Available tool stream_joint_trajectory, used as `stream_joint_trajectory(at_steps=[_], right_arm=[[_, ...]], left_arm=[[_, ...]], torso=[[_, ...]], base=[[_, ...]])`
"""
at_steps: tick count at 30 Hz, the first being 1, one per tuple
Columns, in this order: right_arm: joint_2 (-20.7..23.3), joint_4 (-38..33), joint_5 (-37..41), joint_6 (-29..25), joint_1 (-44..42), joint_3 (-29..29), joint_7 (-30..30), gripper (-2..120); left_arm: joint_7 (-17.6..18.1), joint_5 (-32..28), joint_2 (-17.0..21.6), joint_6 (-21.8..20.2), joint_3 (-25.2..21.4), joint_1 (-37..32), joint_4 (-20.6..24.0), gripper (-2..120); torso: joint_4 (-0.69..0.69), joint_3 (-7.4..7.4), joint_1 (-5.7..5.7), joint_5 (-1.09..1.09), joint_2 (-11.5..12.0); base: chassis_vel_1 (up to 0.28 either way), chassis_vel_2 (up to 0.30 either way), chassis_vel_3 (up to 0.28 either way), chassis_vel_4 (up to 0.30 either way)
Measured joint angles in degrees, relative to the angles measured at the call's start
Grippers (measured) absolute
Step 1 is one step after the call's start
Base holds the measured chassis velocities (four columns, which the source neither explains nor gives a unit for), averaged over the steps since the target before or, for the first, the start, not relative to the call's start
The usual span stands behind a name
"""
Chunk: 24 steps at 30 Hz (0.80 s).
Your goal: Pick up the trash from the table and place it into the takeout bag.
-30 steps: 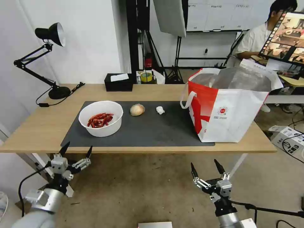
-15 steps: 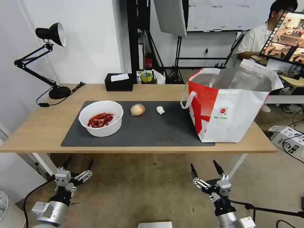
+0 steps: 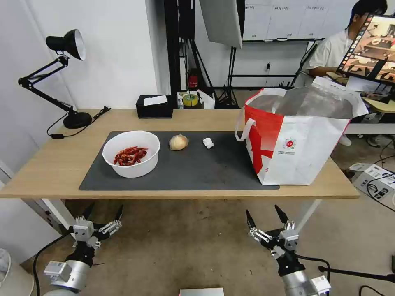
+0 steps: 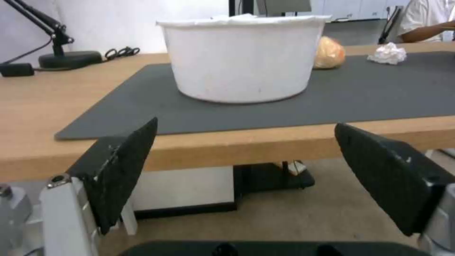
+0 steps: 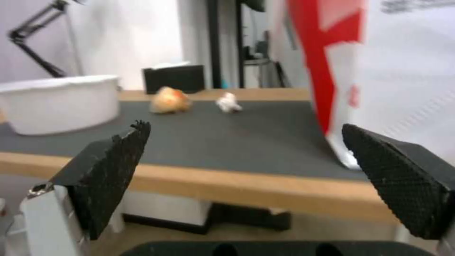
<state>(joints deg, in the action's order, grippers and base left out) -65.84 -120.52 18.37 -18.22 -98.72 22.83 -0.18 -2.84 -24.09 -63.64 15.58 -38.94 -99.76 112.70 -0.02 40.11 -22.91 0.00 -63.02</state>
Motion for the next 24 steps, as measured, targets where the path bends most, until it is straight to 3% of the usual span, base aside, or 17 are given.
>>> stream_joint_trajectory(at_steps=[3,11,20,24], right_arm=[[5.36,-1.49,4.81,5.24,6.96,-3.55,0.21,100],[13.94,0.79,10.48,10.46,22.76,-11.02,0.47,100],[13.41,6.34,9.87,15.68,37.29,-22.30,5.23,100],[10.69,9.60,9.50,20.56,44.81,-28.92,11.81,100]], left_arm=[[0.07,0.09,0.19,-0.39,0.20,0.40,0.41,100],[0.28,1.90,-0.81,-1.66,0.97,0.40,1.62,100],[0.58,2.65,-0.10,-2.52,1.87,0.75,1.86,100],[1.39,2.82,0.08,-3.06,2.30,1.24,2.03,100]], torso=[[0.01,0.00,0.00,0.02,0.00],[0.02,0.01,-0.01,0.00,0.00],[0.02,0.01,-0.01,0.00,0.00],[0.01,0.01,-0.01,0.01,0.01]], base=[[0.000,0.000,0.000,0.000],[0.000,0.000,0.000,0.000],[0.000,0.000,0.000,0.000],[0.000,0.000,0.000,0.000]])
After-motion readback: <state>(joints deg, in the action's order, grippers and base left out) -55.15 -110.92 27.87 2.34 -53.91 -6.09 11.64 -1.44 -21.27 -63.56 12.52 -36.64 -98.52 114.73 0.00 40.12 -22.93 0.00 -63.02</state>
